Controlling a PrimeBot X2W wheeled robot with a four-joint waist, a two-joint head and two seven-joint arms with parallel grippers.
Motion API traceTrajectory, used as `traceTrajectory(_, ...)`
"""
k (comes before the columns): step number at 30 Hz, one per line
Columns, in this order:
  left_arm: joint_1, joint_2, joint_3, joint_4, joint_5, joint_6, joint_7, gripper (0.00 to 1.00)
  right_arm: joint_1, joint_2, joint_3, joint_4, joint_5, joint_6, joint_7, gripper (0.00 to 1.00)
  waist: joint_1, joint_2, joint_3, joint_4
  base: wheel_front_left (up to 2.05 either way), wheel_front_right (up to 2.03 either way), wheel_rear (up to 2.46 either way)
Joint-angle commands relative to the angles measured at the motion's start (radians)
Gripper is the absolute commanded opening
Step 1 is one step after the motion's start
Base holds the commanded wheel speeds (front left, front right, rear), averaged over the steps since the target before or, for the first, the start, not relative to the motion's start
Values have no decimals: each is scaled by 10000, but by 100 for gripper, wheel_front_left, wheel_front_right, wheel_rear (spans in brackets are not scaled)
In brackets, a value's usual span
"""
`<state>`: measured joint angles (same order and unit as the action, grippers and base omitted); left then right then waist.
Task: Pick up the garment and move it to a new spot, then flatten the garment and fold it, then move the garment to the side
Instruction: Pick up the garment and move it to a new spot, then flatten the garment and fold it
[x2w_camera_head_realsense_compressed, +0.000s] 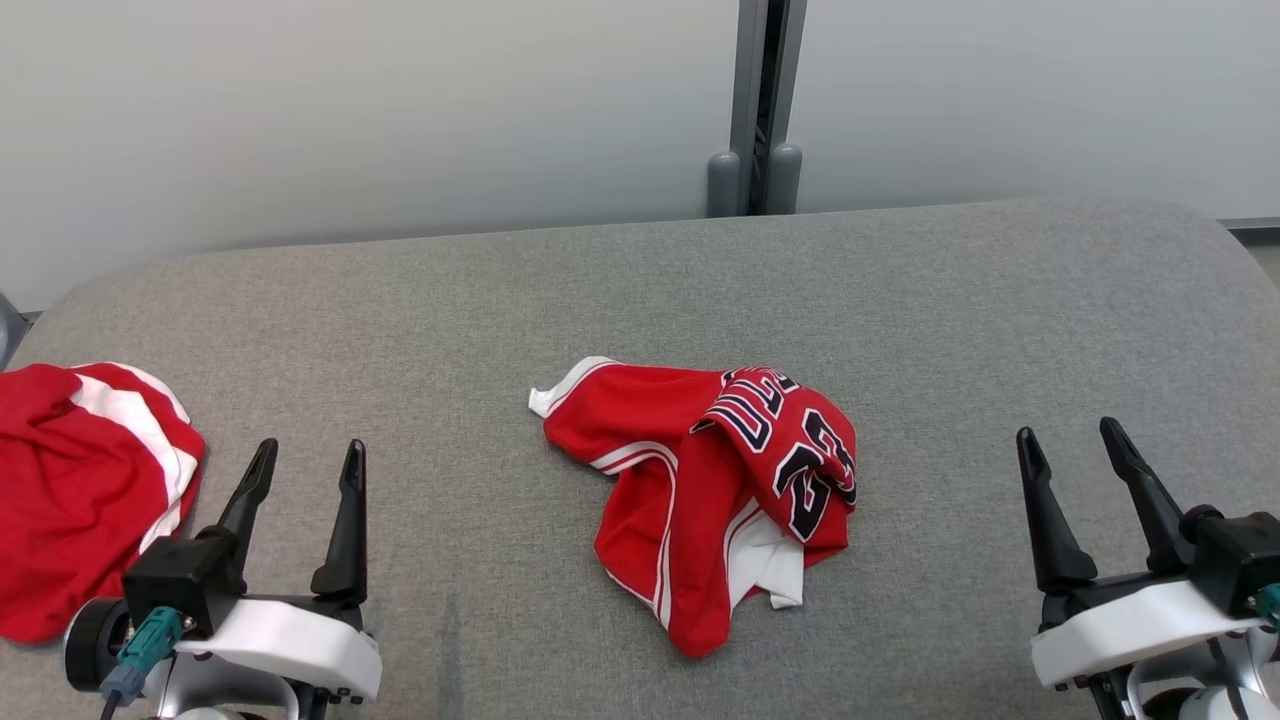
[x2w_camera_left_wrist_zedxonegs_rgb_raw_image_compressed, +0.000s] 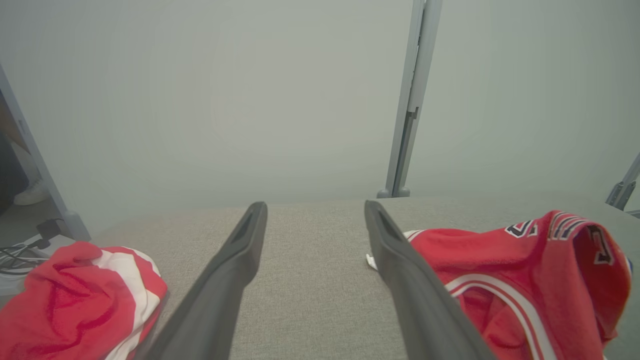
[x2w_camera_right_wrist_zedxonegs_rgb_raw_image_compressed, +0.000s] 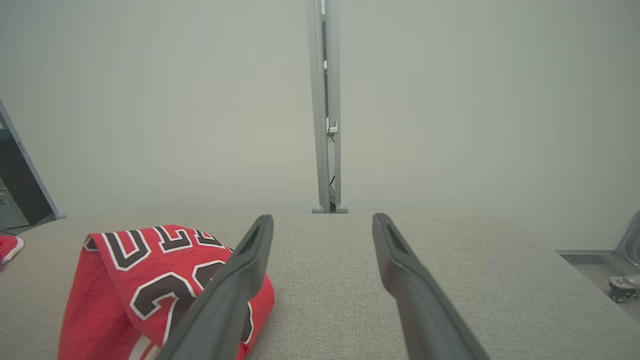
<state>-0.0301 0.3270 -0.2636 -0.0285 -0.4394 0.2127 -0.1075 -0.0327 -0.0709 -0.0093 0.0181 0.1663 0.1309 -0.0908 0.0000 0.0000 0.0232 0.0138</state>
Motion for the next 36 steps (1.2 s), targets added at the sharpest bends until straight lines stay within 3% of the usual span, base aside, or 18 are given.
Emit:
traceTrajectory(1,23,36,23,29,49,76,-47,100,85,-27,-21,-20,-45,-3,58,100,0,0,5,-4,0,0,0)
traceTrajectory(25,-284,56,-74,294,-122,50,-98,100,-68,21,181,-197,-152,-3,267,100,0,0,196,111,0,0,0)
traceTrajectory(36,-795,-82,-228,389,-106,-72,-279,100,-157,-473,3810,544,181,-3,1359,100,0,0,671,893,0,0,0)
